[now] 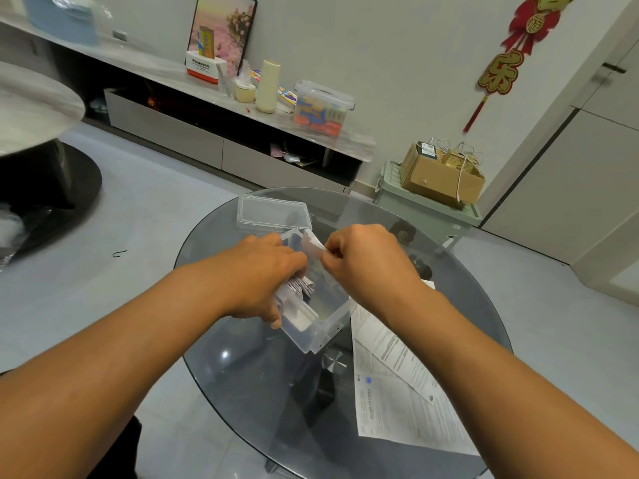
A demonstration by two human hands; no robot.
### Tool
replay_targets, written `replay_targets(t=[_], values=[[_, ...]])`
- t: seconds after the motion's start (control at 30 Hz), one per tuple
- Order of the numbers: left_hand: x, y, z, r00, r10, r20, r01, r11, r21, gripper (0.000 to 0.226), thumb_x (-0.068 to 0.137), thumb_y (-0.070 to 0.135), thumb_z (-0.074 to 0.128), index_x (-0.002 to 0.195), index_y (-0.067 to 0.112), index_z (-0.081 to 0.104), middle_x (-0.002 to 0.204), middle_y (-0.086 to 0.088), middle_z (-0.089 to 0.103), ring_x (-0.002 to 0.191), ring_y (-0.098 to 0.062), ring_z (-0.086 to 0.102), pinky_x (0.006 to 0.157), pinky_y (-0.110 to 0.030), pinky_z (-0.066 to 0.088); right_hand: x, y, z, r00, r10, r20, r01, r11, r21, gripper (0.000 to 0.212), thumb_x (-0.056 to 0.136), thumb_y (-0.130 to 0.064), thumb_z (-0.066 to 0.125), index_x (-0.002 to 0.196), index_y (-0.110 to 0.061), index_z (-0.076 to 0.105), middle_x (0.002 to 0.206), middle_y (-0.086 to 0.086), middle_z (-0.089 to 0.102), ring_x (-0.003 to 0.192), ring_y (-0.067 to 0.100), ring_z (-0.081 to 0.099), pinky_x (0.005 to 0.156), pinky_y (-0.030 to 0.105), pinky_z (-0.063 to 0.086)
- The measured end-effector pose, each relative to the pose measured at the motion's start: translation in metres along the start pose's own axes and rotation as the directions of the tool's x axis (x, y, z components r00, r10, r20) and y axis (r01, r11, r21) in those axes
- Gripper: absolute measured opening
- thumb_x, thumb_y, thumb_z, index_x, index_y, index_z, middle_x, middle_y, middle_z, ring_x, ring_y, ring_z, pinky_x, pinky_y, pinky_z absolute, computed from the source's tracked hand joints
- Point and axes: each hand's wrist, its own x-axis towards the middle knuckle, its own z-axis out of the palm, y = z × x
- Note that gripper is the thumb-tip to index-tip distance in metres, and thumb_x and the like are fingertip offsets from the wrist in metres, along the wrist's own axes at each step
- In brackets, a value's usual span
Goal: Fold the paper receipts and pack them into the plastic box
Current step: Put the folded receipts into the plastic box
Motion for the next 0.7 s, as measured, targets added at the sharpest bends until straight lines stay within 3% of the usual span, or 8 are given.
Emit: replay_targets(t=[0.1,0.17,0.2,0.3,0.37,0.47,0.6,0.7], values=[[-0.001,-0.002,0.001,1.000,-0.014,-0.002,0.013,0.998,-0.057,0.066,0.066,0.055,0.086,0.117,0.040,0.048,0.111,0.017,0.052,0.108,-0.013,0.042,0.088,-0.033,0.044,0.008,-0.013,0.005,0.997,-0.011,0.081,0.024,0.987,-0.162,0.019,0.099,-0.017,0.058,0.081,-0.012,0.063,0.068,0.005,0.052,0.070,0.030,0.056,0.061,0.032,0.040],[-0.002,-0.003,0.001,1.000,-0.024,0.002,0.024,0.995,-0.098,0.063,0.068,0.051,0.087,0.120,0.040,0.053,0.113,0.016,0.054,0.109,-0.013,0.046,0.091,-0.035,0.049,0.012,-0.025,0.008,0.991,-0.025,0.130,0.053,0.975,-0.215,0.016,0.098,-0.010,0.057,0.082,-0.012,0.058,0.068,0.005,0.046,0.075,0.033,0.053,0.065,0.034,0.038],[-0.003,-0.004,0.000,0.999,-0.036,0.009,0.037,0.991,-0.130,0.059,0.069,0.048,0.087,0.119,0.040,0.056,0.110,0.015,0.053,0.109,-0.013,0.049,0.090,-0.037,0.051,0.014,-0.031,0.011,0.986,-0.034,0.162,0.072,0.970,-0.231,0.010,0.098,-0.007,0.056,0.091,-0.010,0.062,0.076,0.006,0.053,0.081,0.035,0.058,0.067,0.036,0.039],[-0.005,-0.008,0.000,0.999,-0.042,0.023,0.045,0.982,-0.181,0.049,0.071,0.041,0.086,0.115,0.035,0.064,0.111,0.013,0.055,0.108,-0.016,0.058,0.087,-0.038,0.055,0.020,-0.041,0.022,0.972,-0.024,0.236,0.085,0.964,-0.253,0.022,0.099,-0.007,0.054,0.118,-0.007,0.065,0.117,0.013,0.067,0.109,0.036,0.066,0.072,0.037,0.041],[-0.008,-0.011,0.001,0.999,-0.031,0.017,0.034,0.979,-0.203,0.046,0.073,0.036,0.085,0.115,0.035,0.066,0.115,0.013,0.059,0.108,-0.015,0.060,0.087,-0.038,0.055,0.025,-0.042,0.027,0.964,-0.011,0.266,0.082,0.963,-0.257,0.023,0.100,-0.010,0.055,0.121,-0.008,0.065,0.122,0.013,0.067,0.112,0.036,0.065,0.074,0.037,0.043],[-0.011,-0.016,0.001,1.000,-0.004,0.001,0.004,0.974,-0.228,0.044,0.080,0.027,0.081,0.121,0.036,0.067,0.119,0.014,0.063,0.109,-0.013,0.060,0.089,-0.039,0.054,0.028,-0.039,0.031,0.953,0.012,0.302,0.060,0.972,-0.228,0.021,0.099,-0.009,0.056,0.119,-0.007,0.065,0.120,0.015,0.066,0.110,0.038,0.065,0.074,0.037,0.043],[-0.013,-0.017,0.002,0.999,0.031,-0.044,-0.041,0.970,-0.239,0.040,0.089,0.020,0.072,0.126,0.035,0.066,0.125,0.015,0.065,0.112,-0.012,0.061,0.093,-0.038,0.053,0.031,-0.032,0.031,0.979,-0.014,0.202,0.062,0.971,-0.232,0.018,0.096,-0.004,0.058,0.108,-0.009,0.070,0.087,0.010,0.055,0.088,0.036,0.064,0.071,0.038,0.049],[-0.009,-0.016,0.006,0.998,0.015,-0.060,-0.029,0.972,-0.233,0.034,0.095,0.019,0.065,0.124,0.036,0.067,0.122,0.013,0.067,0.107,-0.011,0.063,0.091,-0.036,0.055,0.038,-0.031,0.030,0.983,-0.032,0.180,0.069,0.976,-0.207,0.016,0.096,-0.004,0.060,0.106,-0.010,0.071,0.084,0.008,0.053,0.080,0.033,0.059,0.073,0.039,0.052]])
